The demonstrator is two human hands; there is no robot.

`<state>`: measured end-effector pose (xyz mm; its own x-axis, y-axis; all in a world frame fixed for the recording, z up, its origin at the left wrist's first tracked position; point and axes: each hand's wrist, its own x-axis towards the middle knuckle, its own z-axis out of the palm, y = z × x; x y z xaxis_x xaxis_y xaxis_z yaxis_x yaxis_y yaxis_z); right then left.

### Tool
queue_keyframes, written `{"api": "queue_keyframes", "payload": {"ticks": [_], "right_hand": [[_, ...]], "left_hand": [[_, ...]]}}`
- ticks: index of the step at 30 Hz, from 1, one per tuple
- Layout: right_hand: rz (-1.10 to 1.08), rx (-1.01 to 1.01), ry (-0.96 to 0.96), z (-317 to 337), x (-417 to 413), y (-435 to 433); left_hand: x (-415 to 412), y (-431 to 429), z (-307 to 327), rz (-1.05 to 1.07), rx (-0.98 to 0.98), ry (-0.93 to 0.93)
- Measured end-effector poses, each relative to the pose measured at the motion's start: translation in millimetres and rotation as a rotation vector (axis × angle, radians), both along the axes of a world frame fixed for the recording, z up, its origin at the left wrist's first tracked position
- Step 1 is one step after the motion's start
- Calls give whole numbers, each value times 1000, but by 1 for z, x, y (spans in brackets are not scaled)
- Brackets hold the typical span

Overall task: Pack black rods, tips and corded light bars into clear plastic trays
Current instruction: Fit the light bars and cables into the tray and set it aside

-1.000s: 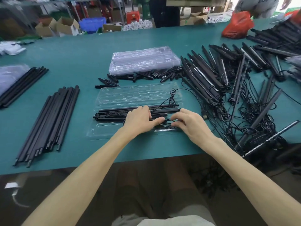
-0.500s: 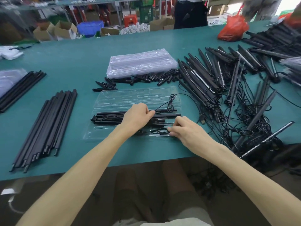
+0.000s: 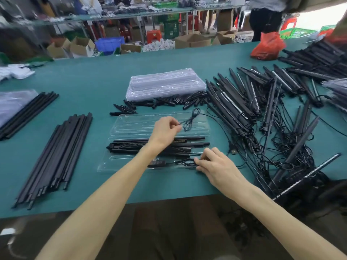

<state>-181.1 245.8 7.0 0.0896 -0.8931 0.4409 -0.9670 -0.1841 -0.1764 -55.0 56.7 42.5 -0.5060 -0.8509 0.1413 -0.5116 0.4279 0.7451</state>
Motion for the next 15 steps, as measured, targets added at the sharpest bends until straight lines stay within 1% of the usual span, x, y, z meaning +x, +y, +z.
{"api": "queue_keyframes", "payload": {"ticks": [3,6,8,12,15], "right_hand": [[-6,-8,-18,-1,1,1],[-15,-7,-31,-3,1,0],[-18,-1,-34,-4,1,0],[-28,-8,-78,-5,2,1],[-34,-8,-90,-5,4,2]], "left_hand": [[36,-21,7,148,165,202],[77,-38,9,297,227,351],[100,-43,8,360,243,392],[140,-47,3,456,253,418],[168,-48,-1,554,227,397]]}}
